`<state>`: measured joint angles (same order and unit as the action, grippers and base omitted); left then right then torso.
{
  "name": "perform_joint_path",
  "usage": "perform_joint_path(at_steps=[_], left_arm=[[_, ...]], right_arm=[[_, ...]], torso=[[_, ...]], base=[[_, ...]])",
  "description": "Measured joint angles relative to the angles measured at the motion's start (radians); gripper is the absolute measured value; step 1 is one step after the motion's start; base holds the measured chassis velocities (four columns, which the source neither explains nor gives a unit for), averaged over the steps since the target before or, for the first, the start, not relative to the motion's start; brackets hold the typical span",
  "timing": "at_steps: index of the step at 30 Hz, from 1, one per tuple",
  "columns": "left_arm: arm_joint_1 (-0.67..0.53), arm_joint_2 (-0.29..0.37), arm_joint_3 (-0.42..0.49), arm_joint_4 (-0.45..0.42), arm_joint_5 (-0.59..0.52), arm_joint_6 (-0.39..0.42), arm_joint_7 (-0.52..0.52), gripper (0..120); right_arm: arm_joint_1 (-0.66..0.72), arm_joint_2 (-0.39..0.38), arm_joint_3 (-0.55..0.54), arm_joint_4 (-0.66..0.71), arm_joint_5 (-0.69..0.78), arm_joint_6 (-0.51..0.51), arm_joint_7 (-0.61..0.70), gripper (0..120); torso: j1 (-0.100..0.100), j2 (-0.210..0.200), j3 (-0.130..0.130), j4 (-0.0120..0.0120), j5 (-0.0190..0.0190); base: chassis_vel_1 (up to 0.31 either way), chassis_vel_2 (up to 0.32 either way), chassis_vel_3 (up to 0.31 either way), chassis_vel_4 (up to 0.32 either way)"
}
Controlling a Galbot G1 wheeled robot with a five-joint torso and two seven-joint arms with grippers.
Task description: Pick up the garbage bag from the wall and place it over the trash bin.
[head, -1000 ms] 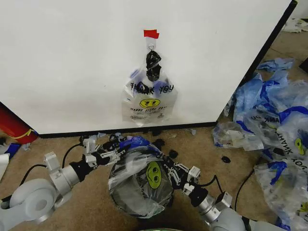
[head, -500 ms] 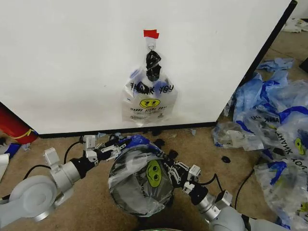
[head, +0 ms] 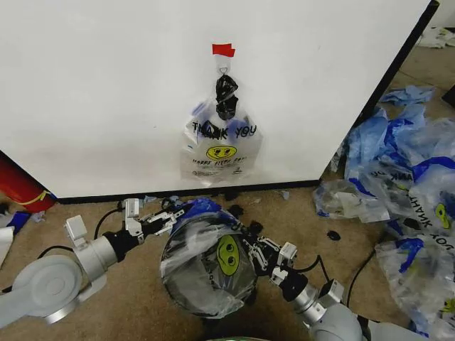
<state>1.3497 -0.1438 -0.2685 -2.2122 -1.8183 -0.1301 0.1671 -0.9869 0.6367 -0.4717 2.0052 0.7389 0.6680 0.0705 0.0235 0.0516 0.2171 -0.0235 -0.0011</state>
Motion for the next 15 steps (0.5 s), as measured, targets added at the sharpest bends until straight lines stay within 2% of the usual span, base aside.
perform_joint_path(at_steps=[3, 5, 7, 10, 12, 15], left_arm=[[0.000, -0.003, 0.000, -0.002, 0.002, -0.001, 0.000, 72], [0.000, -0.003, 0.001, -0.003, 0.003, -0.001, 0.000, 70], [0.002, -0.007, 0.004, -0.003, 0.007, -0.001, 0.001, 55], [0.005, -0.005, 0.006, -0.004, 0.009, -0.002, 0.001, 45], [0.005, -0.005, 0.006, -0.004, 0.011, -0.002, 0.002, 43], [0.006, -0.006, 0.008, -0.005, 0.016, -0.003, 0.002, 27]], right_arm=[[0.005, 0.003, -0.002, -0.006, 0.000, 0.000, 0.001, 1], [0.006, 0.003, -0.002, -0.006, 0.000, 0.000, 0.001, 1], [0.011, 0.004, -0.004, -0.010, 0.000, 0.000, 0.001, 1], [0.014, 0.005, -0.004, -0.012, 0.000, 0.000, 0.002, 1], [0.014, 0.005, -0.004, -0.013, 0.001, 0.000, 0.002, 1], [0.015, 0.007, -0.004, -0.015, 0.001, 0.000, 0.002, 1]], torso=[[0.000, 0.000, 0.000, 0.0000, 0.0000], [0.000, 0.000, 0.000, 0.0000, 0.0000], [0.000, 0.000, 0.000, -0.0001, 0.0000], [0.000, 0.000, 0.000, 0.0000, 0.0000], [0.000, 0.000, 0.000, -0.0001, 0.0000], [0.000, 0.000, 0.000, -0.0001, 0.0000]], base=[[0.000, 0.000, 0.000, 0.000], [0.000, 0.000, 0.000, 0.000], [0.000, 0.000, 0.000, 0.000], [0.000, 0.000, 0.000, 0.000], [0.000, 0.000, 0.000, 0.000], [0.000, 0.000, 0.000, 0.000]])
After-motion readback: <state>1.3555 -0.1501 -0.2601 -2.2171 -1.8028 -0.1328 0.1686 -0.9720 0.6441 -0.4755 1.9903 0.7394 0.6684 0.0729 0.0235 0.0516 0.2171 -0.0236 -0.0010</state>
